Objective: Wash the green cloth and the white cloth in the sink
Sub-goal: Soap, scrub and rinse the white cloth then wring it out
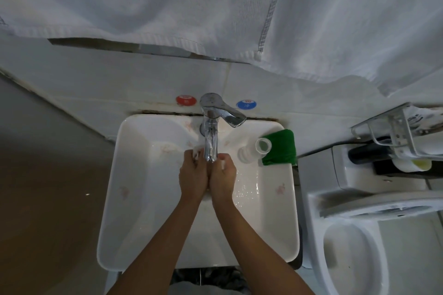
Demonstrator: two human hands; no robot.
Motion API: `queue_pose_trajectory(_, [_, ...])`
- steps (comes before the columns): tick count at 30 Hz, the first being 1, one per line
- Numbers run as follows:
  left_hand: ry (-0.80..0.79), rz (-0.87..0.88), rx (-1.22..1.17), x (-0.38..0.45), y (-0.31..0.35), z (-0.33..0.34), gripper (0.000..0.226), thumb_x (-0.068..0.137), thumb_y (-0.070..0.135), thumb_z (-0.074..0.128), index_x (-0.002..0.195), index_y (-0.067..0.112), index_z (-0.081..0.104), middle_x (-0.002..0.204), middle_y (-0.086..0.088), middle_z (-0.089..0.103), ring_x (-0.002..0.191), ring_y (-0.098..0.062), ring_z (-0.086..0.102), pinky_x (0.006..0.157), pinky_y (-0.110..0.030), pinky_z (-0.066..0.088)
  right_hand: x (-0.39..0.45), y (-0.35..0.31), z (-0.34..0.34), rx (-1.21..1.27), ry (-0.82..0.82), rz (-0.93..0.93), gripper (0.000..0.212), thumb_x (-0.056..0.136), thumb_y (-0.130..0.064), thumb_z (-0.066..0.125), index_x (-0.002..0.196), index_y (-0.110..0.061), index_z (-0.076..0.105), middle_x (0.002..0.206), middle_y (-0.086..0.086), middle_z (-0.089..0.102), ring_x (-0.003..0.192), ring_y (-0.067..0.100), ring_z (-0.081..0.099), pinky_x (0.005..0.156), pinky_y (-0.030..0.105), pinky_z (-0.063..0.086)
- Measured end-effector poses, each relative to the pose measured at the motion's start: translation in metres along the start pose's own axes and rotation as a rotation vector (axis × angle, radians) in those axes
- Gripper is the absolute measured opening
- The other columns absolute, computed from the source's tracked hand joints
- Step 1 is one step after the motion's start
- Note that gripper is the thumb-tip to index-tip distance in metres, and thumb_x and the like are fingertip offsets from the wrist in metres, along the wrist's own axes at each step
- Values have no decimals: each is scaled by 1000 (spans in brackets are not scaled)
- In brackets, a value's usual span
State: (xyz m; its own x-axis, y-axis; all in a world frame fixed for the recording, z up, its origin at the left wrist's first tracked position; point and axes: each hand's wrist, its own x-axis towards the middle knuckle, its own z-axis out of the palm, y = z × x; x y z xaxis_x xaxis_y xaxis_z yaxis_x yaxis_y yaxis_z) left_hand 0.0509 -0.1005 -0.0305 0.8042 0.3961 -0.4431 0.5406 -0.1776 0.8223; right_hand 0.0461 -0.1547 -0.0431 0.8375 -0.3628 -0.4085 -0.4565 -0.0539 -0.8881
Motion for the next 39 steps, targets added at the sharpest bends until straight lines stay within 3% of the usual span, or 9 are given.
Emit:
queue_pose_trajectory(6, [-156,-173,-52,-2,-8,-6,37,98,45,40,104,13,56,105,-8,64,100,-27,61,93,-43,48,0,-3,-1,215,-70,72,24,80,-18,58,104,-17,59,93,8,65,84,22,63,77,37,53])
queue_pose_trajectory(14, [-38,-179,-389,-13,5,-4,23,96,37,51,95,19,66,84,2,68,75,-6,64,62,-19,47,5,5,-2,-27,-151,11,25,91,-17,48,69,-16,60,78,16,65,72,21,61,73,40,50])
queue_pose_trajectory(17, [9,-233,-458,-11,7,-3,25,94,41,53,84,22,68,82,1,70,79,-14,66,69,-26,51,-4,1,-7,-5,-225,57,18,98,-29,50,104,-38,65,108,-4,67,98,9,62,89,35,51])
queue_pose_trajectory(19, [-3,-278,-496,-10,12,-5,31,93,46,52,83,21,68,82,-1,70,80,-18,67,71,-29,51,-9,-1,-15,53,-297,220,55,86,-57,52,136,-34,48,133,-8,55,119,13,56,104,40,46])
queue_pose_trajectory(23, [-41,-277,-404,-4,16,-10,43,96,47,43,87,13,67,82,-6,69,75,-16,65,58,-24,45,-11,-6,-21,191,-428,320,48,78,-60,56,117,-33,61,107,0,72,95,20,71,82,43,58])
queue_pose_trajectory(27, [-74,-188,-346,-3,10,-8,24,99,29,45,115,13,50,106,-17,65,80,-19,65,60,-24,51,-6,-16,-20,213,-325,205,33,71,-35,64,87,-6,63,75,23,57,70,23,60,61,30,50])
queue_pose_trajectory(30, [-98,-152,-213,-6,6,-8,48,100,25,42,144,26,23,109,-6,57,87,-21,61,68,-28,50,0,-9,-18,158,-206,162,32,62,-28,64,91,-14,66,88,13,69,81,26,67,66,33,55])
queue_pose_trajectory(36, [-149,-158,-79,-14,2,0,30,95,42,46,112,18,52,100,-5,64,90,-22,63,79,-39,52,0,-2,-10,158,-109,89,43,75,-28,52,114,-13,61,101,4,67,91,14,65,79,29,54])
queue_pose_trajectory(39, [-12,-121,-16,-17,1,1,32,95,44,43,90,16,58,85,-1,62,81,-20,61,69,-34,45,-2,-2,-3,69,-67,29,15,79,-24,51,72,-13,59,71,5,59,67,12,52,66,36,46])
